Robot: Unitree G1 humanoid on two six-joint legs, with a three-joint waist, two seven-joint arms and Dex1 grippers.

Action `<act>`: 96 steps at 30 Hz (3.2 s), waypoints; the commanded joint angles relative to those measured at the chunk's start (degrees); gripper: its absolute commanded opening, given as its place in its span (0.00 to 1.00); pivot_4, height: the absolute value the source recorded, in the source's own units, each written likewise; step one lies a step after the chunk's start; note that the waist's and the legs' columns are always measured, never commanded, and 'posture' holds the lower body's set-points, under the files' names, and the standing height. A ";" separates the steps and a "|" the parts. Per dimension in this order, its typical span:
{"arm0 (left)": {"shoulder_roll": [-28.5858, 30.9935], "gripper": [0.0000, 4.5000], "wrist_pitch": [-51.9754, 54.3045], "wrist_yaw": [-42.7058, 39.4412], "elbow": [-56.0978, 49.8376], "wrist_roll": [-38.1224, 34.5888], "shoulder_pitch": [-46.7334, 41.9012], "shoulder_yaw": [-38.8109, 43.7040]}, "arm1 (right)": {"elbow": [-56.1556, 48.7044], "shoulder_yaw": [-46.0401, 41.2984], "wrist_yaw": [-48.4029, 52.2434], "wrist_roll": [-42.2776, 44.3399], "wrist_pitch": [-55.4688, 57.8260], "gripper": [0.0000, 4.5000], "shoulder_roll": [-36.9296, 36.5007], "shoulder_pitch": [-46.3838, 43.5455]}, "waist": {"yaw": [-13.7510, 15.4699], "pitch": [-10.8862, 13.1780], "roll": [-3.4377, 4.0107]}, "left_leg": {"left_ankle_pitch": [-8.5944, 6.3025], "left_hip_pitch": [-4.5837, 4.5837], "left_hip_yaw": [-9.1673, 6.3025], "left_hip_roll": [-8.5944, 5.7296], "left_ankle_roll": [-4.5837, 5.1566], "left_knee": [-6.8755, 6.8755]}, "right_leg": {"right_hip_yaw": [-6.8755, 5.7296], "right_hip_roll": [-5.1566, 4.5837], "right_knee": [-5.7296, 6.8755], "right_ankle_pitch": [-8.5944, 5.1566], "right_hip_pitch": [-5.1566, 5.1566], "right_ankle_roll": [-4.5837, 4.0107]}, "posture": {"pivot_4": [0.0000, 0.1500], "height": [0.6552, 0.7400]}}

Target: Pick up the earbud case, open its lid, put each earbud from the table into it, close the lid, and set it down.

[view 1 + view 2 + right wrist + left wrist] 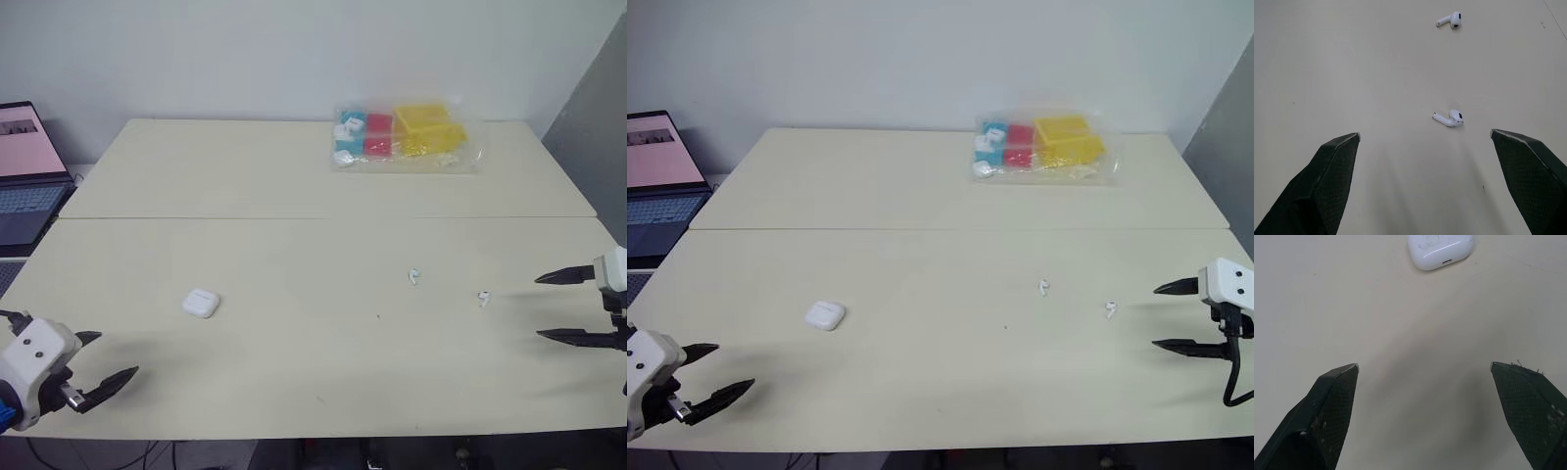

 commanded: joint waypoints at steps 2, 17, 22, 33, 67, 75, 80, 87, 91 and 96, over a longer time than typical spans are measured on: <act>-0.25 1.00 1.43 1.39 0.41 -1.20 -1.77 1.62 | -1.18 0.13 -0.53 0.00 0.39 1.00 -0.15 -2.00 | 0.00 0.00 0.00 | 0.00 0.12 0.02 0.00 0.00 -0.01 | 0.01 0.00 -0.01 0.00 0.09 0.00 | 1.00 1.00; 0.11 1.00 7.35 -0.45 -0.30 -7.75 -5.39 2.95 | -2.20 0.45 -2.15 -0.08 0.65 1.00 1.51 -2.42 | -0.01 -0.02 -0.02 | 0.00 0.41 -0.07 0.02 0.00 -0.01 | 0.06 -0.01 -0.02 -0.07 0.43 -0.11 | 1.00 1.00; -2.00 1.00 11.25 2.88 -4.34 -9.93 -5.38 1.91 | -3.53 -0.62 -2.59 0.23 1.13 1.00 1.66 -0.75 | -0.02 -0.03 -0.01 | 0.00 0.42 -0.09 0.02 0.00 0.00 | 0.05 -0.01 -0.02 -0.07 0.45 -0.11 | 1.00 1.00; -5.57 1.00 17.72 10.10 -11.16 -12.35 -8.80 -2.38 | -15.13 0.65 -3.05 4.42 5.61 1.00 2.74 0.10 | -0.04 -0.04 0.00 | 0.00 0.51 -0.22 0.01 0.00 0.02 | 0.04 0.02 0.03 -0.05 0.55 -0.08 | 1.00 1.00; -5.83 1.00 25.96 22.49 1.50 -4.40 -31.22 -25.48 | -28.85 18.44 -8.57 13.47 22.88 1.00 15.23 -25.28 | 0.13 -0.09 -0.12 | -0.01 0.37 -0.44 0.03 -0.04 0.00 | 0.00 -0.04 -0.05 0.13 0.51 0.18 | 1.00 1.00; -4.68 1.00 27.20 20.91 3.60 -4.34 -33.22 -26.84 | -28.68 18.76 -8.44 12.67 22.77 1.00 16.03 -26.11 | 0.12 -0.09 -0.11 | -0.01 0.43 -0.46 0.03 -0.04 0.02 | -0.02 -0.04 0.01 0.13 0.51 0.19 | 1.00 1.00; -3.99 1.00 29.24 19.99 3.91 -4.09 -34.44 -28.54 | -28.91 18.62 -8.41 12.36 22.73 1.00 15.99 -25.91 | 0.21 -0.09 -0.11 | -0.01 0.41 -0.47 0.02 -0.04 0.01 | -0.04 -0.04 0.00 0.13 0.51 0.19 | 1.00 1.00; -3.30 0.81 30.13 19.42 3.57 -3.34 -33.54 -29.16 | -29.20 18.43 -8.66 12.33 22.72 1.00 15.98 -25.80 | 0.16 -0.10 -0.11 | -0.01 0.42 -0.46 0.02 -0.04 0.01 | -0.01 -0.05 0.00 0.13 0.52 0.19 | 1.00 1.00; -2.31 0.62 30.84 17.72 2.61 -3.87 -31.70 -29.21 | -29.15 18.39 -8.87 12.25 22.70 1.00 16.05 -26.14 | 0.10 -0.10 -0.10 | -0.01 0.42 -0.44 0.03 -0.04 -0.01 | 0.01 -0.05 -0.03 0.13 0.52 0.19 | 1.00 1.00; -0.71 0.62 28.96 14.00 -0.07 -4.67 -29.68 -30.44 | -29.02 18.30 -9.02 12.12 22.77 1.00 15.94 -26.44 | -0.01 -0.10 -0.09 | -0.01 0.43 -0.38 0.03 -0.05 -0.03 | 0.05 -0.06 -0.07 0.12 0.50 0.19 | 1.00 1.00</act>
